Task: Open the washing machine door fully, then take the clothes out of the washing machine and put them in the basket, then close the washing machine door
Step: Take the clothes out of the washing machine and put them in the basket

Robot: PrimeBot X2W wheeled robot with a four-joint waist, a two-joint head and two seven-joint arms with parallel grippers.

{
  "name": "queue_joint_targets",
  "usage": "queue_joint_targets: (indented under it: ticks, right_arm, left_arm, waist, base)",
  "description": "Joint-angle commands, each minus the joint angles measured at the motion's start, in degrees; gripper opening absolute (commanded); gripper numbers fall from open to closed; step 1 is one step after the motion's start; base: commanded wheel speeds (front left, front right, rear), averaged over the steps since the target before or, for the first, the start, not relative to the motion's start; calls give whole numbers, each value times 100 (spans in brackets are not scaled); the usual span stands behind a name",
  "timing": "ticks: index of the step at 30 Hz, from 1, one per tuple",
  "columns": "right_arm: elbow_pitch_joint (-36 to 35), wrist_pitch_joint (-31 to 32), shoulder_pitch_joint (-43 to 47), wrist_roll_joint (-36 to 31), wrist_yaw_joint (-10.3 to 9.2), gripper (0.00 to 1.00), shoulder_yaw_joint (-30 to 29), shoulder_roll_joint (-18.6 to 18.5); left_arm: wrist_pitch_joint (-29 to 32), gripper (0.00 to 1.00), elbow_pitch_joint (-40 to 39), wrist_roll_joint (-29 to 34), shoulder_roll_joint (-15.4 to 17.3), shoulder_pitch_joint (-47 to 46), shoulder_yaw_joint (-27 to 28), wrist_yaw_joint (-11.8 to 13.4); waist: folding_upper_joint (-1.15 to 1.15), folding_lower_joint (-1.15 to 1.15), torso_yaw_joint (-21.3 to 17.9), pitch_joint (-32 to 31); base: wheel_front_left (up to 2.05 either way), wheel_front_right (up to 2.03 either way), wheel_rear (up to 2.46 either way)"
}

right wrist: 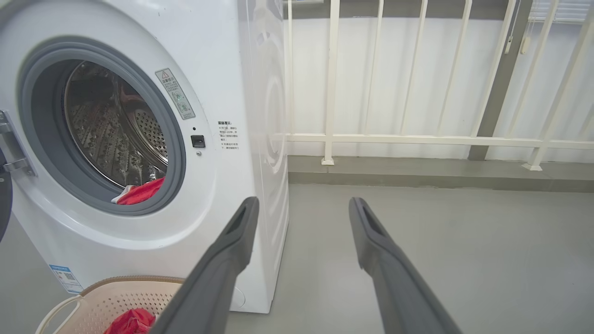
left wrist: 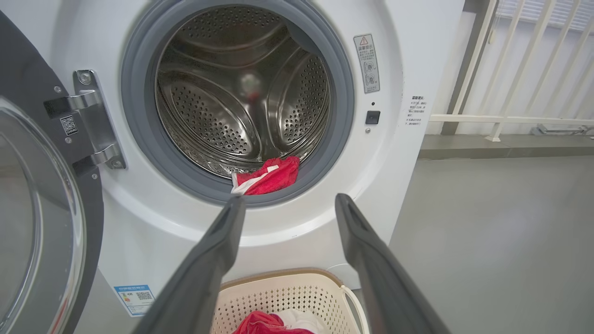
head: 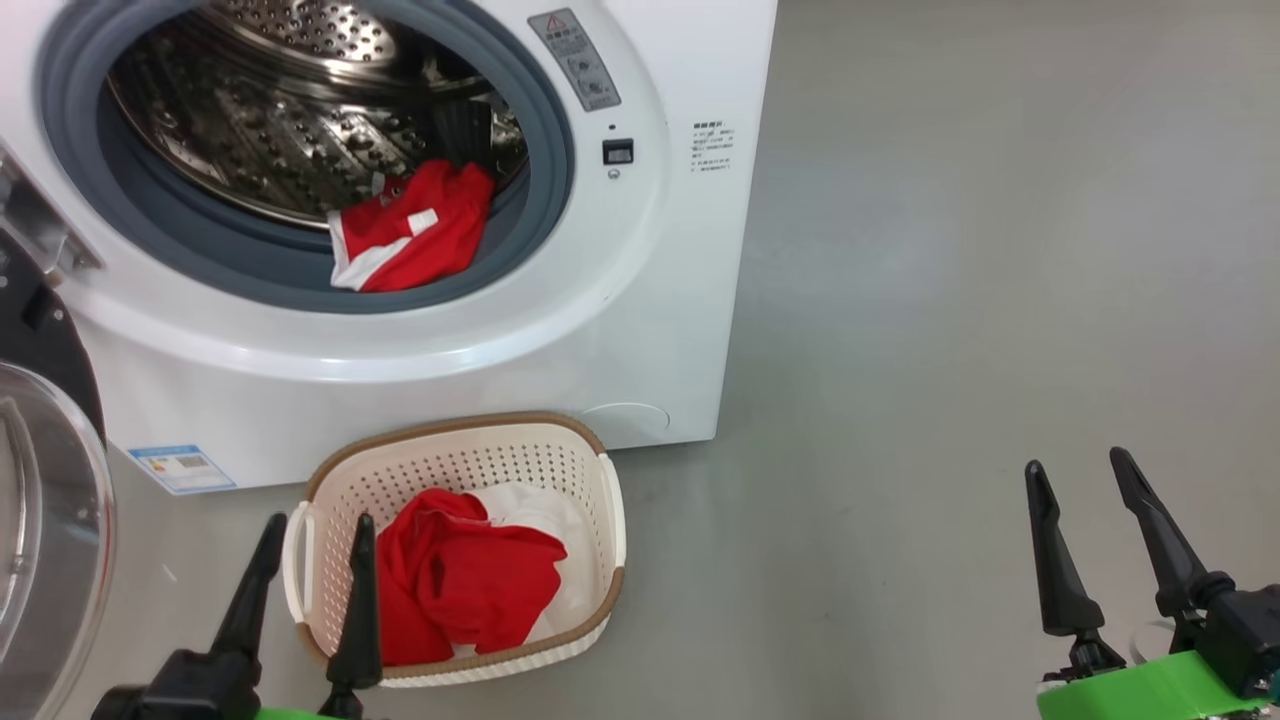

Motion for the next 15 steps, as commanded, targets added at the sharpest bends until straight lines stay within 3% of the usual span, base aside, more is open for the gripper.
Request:
queue_joint_targets:
  ticks: [1,15]
  right_arm:
    - [-176,-36,-15,-61,35,100,68,-79]
    - [-281,-36,216,-59,35,100,-11,-79]
  left_arm:
    - [-45,100,-179,-11,75,-2,180,-37]
    - [-45,100,-267,-68,39,240,163,-25]
  waist:
    - [0,0,-16,-68]
    - [0,0,-23,-234]
  base:
    - [0,0,0]
    - [0,0,0]
